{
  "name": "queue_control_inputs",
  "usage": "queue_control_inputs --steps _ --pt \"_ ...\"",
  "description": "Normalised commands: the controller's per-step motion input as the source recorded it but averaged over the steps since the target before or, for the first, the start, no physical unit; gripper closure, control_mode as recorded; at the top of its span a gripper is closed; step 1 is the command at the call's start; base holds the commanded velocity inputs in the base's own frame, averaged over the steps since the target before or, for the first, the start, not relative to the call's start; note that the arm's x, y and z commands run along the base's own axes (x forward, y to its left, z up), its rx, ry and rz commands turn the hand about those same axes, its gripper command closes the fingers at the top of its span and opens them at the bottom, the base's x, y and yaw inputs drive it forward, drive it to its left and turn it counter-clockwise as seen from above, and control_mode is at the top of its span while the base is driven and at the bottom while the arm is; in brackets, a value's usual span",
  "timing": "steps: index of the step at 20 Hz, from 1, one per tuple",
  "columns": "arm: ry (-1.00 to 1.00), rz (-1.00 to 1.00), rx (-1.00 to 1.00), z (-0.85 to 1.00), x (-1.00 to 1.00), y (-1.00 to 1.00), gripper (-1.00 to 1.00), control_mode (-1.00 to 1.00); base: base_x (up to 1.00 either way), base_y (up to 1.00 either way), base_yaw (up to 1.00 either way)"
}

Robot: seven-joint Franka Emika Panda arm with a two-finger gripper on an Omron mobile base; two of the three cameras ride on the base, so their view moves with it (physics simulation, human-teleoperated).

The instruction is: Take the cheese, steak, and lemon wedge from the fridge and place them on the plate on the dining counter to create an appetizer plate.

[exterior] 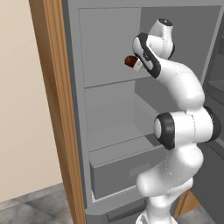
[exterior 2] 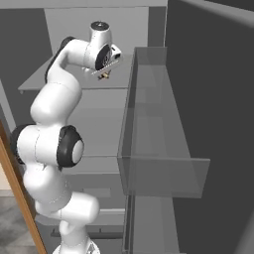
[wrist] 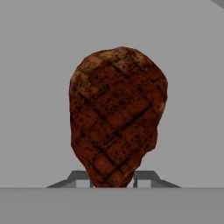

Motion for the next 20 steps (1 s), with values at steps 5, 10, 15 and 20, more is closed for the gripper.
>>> queue_control_inputs --steps 5,10,15,20 --pt "-0.10 0.00 -0.01 0.00 -0.97 0.26 1.00 -1.00 0.00 0.00 0.00" --pt "-0.30 -0.04 0.01 0.00 -1.00 0.00 1.00 -1.00 0.00 0.00 0.00" --pt "-0.14 -0.07 0.06 0.00 -1.00 0.00 1.00 -1.00 0.00 0.00 0.00" --pt "0.03 -0.01 0.08 0.23 -0.97 -0.10 1.00 -1.00 0.00 0.00 0.00"
